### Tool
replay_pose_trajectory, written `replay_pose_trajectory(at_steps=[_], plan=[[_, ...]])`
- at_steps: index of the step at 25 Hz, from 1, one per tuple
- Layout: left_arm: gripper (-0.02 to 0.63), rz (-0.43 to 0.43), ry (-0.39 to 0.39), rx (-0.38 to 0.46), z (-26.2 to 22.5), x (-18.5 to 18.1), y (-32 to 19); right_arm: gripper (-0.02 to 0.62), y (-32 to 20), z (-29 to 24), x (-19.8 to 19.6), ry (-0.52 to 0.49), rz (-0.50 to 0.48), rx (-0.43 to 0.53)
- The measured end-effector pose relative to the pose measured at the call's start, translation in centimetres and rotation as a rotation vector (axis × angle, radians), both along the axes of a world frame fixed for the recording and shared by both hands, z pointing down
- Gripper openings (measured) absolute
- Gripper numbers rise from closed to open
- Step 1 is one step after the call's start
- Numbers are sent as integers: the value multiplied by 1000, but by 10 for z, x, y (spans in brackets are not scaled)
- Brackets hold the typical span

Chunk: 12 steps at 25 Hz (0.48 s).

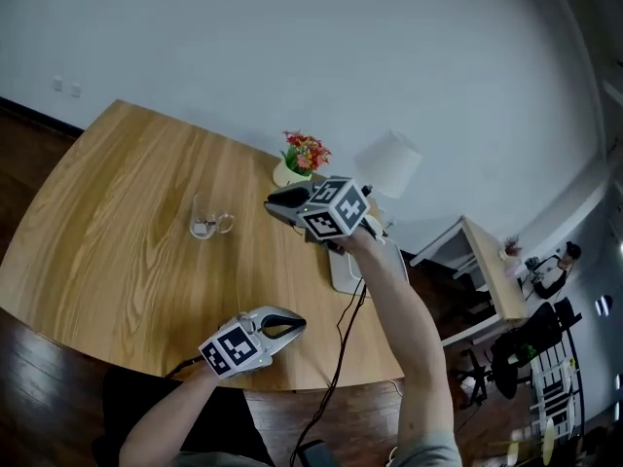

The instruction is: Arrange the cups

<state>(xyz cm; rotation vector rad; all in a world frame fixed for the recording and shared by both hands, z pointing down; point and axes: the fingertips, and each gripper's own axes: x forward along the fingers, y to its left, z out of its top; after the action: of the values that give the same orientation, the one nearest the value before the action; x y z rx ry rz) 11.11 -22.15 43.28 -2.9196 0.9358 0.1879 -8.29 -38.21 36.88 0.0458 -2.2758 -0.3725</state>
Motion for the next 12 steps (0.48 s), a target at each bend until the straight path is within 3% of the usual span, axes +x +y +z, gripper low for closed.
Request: replay_pose_trajectory(at_steps=[2, 4, 12], plan=[[9, -12, 5, 8, -1, -2, -1, 79, 9, 19, -22, 52, -6, -18], [9, -17, 7, 11, -2, -3, -2, 230, 10, 37, -42, 101, 8, -33], [9, -10, 5, 9, -2, 0, -1, 218, -28, 79, -90, 189, 166, -137]])
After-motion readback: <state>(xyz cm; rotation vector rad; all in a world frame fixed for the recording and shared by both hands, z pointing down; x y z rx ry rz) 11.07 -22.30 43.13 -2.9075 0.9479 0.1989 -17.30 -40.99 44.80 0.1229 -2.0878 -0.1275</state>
